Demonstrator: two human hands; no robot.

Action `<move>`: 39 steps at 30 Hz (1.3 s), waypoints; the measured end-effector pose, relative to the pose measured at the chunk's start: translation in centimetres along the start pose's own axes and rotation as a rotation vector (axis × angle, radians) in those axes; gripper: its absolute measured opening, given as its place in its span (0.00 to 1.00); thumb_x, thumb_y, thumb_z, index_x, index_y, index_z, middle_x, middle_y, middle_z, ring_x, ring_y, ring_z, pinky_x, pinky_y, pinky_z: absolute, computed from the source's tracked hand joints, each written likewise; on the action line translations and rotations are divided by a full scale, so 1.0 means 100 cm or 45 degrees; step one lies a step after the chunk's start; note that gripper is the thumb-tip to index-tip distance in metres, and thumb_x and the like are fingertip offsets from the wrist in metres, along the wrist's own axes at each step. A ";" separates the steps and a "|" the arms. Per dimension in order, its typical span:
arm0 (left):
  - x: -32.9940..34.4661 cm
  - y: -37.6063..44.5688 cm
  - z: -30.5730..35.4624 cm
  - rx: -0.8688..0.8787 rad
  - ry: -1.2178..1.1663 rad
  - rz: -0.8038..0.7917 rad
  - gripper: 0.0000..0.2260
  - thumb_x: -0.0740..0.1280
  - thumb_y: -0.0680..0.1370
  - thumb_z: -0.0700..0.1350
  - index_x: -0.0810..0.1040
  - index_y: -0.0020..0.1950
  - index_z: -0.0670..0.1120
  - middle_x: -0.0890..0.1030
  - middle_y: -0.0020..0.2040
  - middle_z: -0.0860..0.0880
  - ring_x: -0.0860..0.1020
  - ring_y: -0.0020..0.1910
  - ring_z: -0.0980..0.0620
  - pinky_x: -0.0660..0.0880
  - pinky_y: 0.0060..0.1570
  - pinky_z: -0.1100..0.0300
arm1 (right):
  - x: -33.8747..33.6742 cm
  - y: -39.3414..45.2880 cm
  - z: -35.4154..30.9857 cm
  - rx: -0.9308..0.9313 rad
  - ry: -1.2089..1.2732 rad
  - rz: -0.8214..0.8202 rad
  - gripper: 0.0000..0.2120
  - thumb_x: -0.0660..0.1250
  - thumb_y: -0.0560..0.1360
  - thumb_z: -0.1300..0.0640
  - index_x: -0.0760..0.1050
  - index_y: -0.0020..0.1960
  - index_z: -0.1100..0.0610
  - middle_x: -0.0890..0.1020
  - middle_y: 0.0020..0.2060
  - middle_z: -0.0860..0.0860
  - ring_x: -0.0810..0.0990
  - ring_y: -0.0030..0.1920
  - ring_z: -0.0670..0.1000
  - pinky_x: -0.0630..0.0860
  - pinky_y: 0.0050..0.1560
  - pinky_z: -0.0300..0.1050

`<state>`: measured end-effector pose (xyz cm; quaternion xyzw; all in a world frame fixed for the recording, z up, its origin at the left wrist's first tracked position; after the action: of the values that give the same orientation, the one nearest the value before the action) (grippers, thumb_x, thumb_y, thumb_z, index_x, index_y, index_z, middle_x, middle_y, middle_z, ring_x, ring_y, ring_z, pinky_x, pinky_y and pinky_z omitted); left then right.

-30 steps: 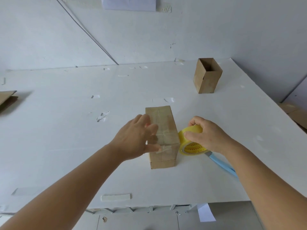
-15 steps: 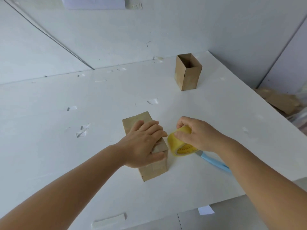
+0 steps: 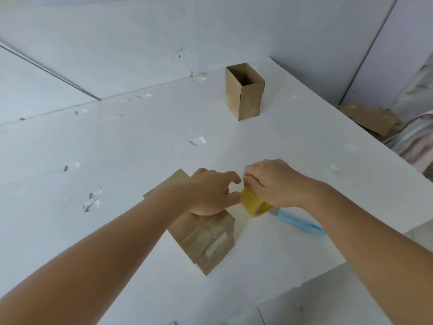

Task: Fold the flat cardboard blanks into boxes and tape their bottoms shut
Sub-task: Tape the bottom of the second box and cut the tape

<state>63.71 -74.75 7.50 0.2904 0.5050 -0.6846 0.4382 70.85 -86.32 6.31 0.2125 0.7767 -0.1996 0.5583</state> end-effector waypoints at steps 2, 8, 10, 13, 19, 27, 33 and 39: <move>-0.002 0.016 0.006 -0.029 -0.112 -0.096 0.16 0.61 0.79 0.55 0.69 0.65 0.52 0.79 0.54 0.53 0.76 0.53 0.52 0.71 0.52 0.59 | -0.001 0.000 -0.003 -0.031 -0.036 0.040 0.11 0.51 0.81 0.52 0.67 0.43 0.51 0.73 0.37 0.45 0.71 0.42 0.51 0.64 0.48 0.46; -0.002 0.028 -0.004 0.005 -0.517 -0.147 0.06 0.69 0.76 0.49 0.80 0.51 0.53 0.85 0.40 0.53 0.81 0.37 0.59 0.78 0.52 0.56 | -0.006 0.000 -0.003 -0.094 0.013 0.202 0.09 0.53 0.80 0.53 0.68 0.46 0.53 0.73 0.35 0.45 0.71 0.38 0.49 0.64 0.48 0.44; -0.002 0.028 -0.009 -0.023 -0.604 -0.083 0.04 0.71 0.75 0.47 0.81 0.49 0.55 0.84 0.38 0.53 0.81 0.36 0.60 0.78 0.53 0.55 | -0.011 0.000 0.000 -0.076 0.232 0.343 0.11 0.54 0.80 0.53 0.72 0.46 0.55 0.77 0.38 0.47 0.73 0.41 0.50 0.66 0.48 0.44; -0.002 0.028 -0.014 -0.061 -0.703 -0.030 0.06 0.72 0.74 0.47 0.82 0.48 0.57 0.83 0.35 0.54 0.80 0.36 0.60 0.78 0.53 0.57 | -0.018 -0.008 0.022 0.164 0.629 0.713 0.15 0.52 0.78 0.53 0.75 0.53 0.57 0.78 0.48 0.48 0.73 0.49 0.47 0.68 0.51 0.41; 0.003 0.031 -0.019 -0.118 -0.710 0.028 0.09 0.72 0.73 0.48 0.81 0.52 0.58 0.81 0.37 0.50 0.78 0.35 0.57 0.77 0.49 0.57 | 0.046 -0.033 0.078 0.796 0.881 0.710 0.11 0.53 0.80 0.60 0.73 0.55 0.56 0.77 0.52 0.52 0.75 0.53 0.52 0.65 0.48 0.40; -0.005 0.027 -0.018 -0.111 -0.899 0.002 0.07 0.71 0.74 0.41 0.81 0.49 0.52 0.82 0.39 0.49 0.79 0.35 0.58 0.79 0.47 0.63 | 0.108 -0.051 0.077 0.645 0.236 0.129 0.16 0.65 0.74 0.50 0.74 0.62 0.49 0.73 0.55 0.51 0.71 0.56 0.54 0.71 0.56 0.46; -0.004 0.026 -0.017 -0.133 -0.932 0.032 0.06 0.71 0.74 0.41 0.81 0.48 0.50 0.79 0.35 0.50 0.76 0.33 0.57 0.76 0.44 0.63 | 0.092 -0.056 0.073 0.561 0.016 0.143 0.12 0.53 0.80 0.58 0.76 0.54 0.54 0.75 0.48 0.52 0.75 0.49 0.54 0.70 0.45 0.45; -0.005 0.026 -0.018 -0.155 -0.941 0.127 0.07 0.72 0.73 0.41 0.81 0.50 0.49 0.76 0.28 0.54 0.74 0.30 0.57 0.76 0.42 0.64 | 0.042 -0.091 0.041 0.414 0.399 0.135 0.10 0.58 0.79 0.53 0.69 0.39 0.51 0.74 0.29 0.49 0.71 0.30 0.51 0.65 0.30 0.42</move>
<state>66.21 -73.21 6.21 0.0213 0.3379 -0.6896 0.6402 67.79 -95.65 1.79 0.3686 0.7993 -0.2570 0.3991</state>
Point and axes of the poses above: each hand's wrist, its own y-axis towards the middle knuckle, its own x-axis out of the palm, z = x × y, the point moved 4 cm from there along y, towards the middle knuckle
